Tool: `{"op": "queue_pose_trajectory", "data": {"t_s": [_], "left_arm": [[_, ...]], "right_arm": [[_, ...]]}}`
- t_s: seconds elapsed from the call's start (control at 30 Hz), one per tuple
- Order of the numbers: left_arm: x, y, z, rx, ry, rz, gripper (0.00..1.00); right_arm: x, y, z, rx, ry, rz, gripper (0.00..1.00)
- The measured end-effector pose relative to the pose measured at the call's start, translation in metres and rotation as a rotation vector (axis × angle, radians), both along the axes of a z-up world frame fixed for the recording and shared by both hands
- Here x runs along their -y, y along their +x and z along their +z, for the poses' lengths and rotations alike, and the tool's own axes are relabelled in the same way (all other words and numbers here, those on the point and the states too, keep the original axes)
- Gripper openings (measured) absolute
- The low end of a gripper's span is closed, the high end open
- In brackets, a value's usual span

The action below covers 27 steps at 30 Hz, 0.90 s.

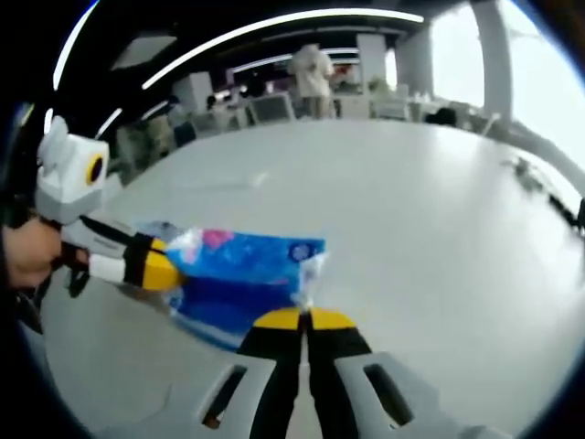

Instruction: Arrange the tabletop items into an orderly group along one side of the table until the central work area is clear of visible clutter.

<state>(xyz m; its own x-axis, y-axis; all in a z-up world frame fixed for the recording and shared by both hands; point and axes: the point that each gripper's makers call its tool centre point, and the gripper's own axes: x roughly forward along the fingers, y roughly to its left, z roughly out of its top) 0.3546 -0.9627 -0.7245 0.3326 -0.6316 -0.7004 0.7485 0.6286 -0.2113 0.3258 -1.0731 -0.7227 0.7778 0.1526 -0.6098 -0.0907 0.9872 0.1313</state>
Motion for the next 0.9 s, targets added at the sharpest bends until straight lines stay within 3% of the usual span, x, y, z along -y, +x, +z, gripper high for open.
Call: {"op": "queue_pose_trajectory", "data": {"t_s": [0.3, 0.43, 0.6, 0.7, 0.8, 0.9], "left_arm": [[0.000, -0.001, 0.000, 0.013, 0.012, -0.002, 0.05], [-0.002, -0.002, 0.000, 0.020, 0.021, 0.004, 0.07], [-0.006, -0.001, 0.007, 0.071, 0.028, 0.018, 0.23], [-0.010, 0.003, 0.014, 0.114, 0.030, 0.040, 0.33], [-0.012, 0.009, 0.024, 0.158, -0.003, 0.080, 0.55], [-0.018, 0.008, 0.028, 0.191, 0.022, 0.072, 0.63]], "right_arm": [[0.001, 0.000, -0.004, -0.008, 0.002, -0.009, 0.00], [0.002, 0.001, -0.003, 0.017, -0.008, -0.012, 0.01], [0.014, -0.003, 0.000, 0.037, -0.090, -0.033, 0.34], [0.017, -0.006, 0.005, 0.061, -0.065, -0.059, 0.37], [0.022, -0.003, 0.016, 0.117, -0.094, -0.084, 0.53], [0.021, -0.003, 0.023, 0.140, -0.102, -0.090, 0.61]]}}
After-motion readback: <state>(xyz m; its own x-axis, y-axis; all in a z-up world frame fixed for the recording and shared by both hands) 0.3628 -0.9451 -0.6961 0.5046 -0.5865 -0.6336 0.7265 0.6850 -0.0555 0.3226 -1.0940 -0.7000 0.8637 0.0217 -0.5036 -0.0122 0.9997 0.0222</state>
